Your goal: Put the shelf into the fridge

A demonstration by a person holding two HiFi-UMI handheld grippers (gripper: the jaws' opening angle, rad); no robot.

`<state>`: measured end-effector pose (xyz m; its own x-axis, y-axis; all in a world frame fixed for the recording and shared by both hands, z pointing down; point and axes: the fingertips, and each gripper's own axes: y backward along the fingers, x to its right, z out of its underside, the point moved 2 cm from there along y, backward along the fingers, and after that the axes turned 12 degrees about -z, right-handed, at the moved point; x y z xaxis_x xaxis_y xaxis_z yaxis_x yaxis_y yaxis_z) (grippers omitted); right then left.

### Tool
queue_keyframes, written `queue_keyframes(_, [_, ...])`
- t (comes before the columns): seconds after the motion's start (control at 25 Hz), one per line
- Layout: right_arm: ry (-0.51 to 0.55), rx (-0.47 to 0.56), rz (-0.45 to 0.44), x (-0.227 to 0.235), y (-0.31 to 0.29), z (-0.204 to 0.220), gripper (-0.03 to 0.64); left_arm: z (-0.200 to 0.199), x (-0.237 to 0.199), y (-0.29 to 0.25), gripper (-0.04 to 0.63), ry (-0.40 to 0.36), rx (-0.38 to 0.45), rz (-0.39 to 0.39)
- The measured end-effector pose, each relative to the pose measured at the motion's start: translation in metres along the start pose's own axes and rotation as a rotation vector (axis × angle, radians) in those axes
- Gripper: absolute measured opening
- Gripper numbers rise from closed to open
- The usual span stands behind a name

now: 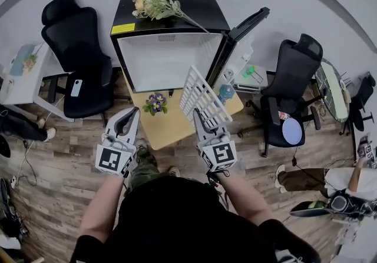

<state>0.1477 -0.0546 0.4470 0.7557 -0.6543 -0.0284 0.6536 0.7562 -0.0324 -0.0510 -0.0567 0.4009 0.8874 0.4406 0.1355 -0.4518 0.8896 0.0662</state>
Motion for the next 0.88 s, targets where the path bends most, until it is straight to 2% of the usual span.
queue_keyframes(0.28, [-0.02,0.006,-0.007,0.001,-0.014,0.003,0.043,0.004,-0.005,-0.01,0.018,0.0,-0.015,0.014])
queue_keyframes(0.88, [-0.082,0.036,0.035,0.015,-0.045,-0.001,0.043,0.015,-0.03,-0.037,0.018,0.022,-0.015,0.046])
